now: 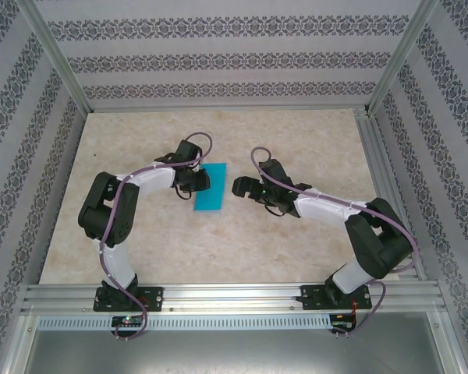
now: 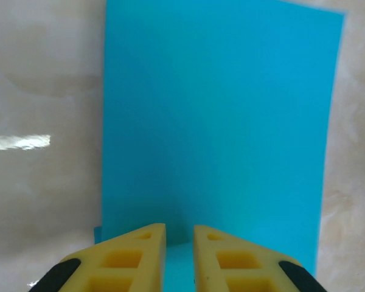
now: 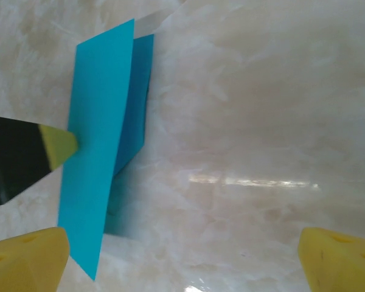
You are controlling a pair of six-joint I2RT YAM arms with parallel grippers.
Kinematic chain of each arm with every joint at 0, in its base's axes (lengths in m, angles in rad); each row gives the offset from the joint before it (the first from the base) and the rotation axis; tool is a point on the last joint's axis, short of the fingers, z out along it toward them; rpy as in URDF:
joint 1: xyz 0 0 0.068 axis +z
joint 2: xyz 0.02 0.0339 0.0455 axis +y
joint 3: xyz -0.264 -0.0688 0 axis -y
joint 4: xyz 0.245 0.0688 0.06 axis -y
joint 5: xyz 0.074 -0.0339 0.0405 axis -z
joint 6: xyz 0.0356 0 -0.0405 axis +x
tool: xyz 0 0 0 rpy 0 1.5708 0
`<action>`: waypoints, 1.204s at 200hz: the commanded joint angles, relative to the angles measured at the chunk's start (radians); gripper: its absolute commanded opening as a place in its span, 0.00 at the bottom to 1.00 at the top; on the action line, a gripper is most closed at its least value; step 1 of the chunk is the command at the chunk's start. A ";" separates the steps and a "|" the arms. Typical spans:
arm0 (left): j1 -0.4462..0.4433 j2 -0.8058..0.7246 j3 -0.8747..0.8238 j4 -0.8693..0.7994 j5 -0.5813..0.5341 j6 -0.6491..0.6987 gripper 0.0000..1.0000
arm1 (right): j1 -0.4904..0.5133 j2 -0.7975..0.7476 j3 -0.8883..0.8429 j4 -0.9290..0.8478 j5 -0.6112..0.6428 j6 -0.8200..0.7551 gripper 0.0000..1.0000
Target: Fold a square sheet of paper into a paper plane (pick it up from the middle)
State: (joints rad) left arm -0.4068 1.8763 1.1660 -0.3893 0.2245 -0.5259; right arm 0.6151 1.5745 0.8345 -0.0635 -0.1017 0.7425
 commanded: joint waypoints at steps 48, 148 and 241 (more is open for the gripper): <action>0.001 0.076 -0.027 0.020 -0.020 -0.070 0.18 | 0.040 0.109 0.089 0.033 -0.071 0.062 0.90; -0.050 -0.156 -0.323 0.079 -0.048 -0.246 0.19 | 0.154 0.152 0.031 0.080 -0.198 0.255 0.64; -0.050 -0.176 -0.351 0.099 -0.049 -0.247 0.20 | 0.219 0.229 0.062 0.074 -0.226 0.314 0.45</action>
State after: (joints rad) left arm -0.4480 1.6913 0.8471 -0.2420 0.2001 -0.7624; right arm 0.8223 1.7809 0.8757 -0.0208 -0.3077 1.0336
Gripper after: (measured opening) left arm 0.195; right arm 0.480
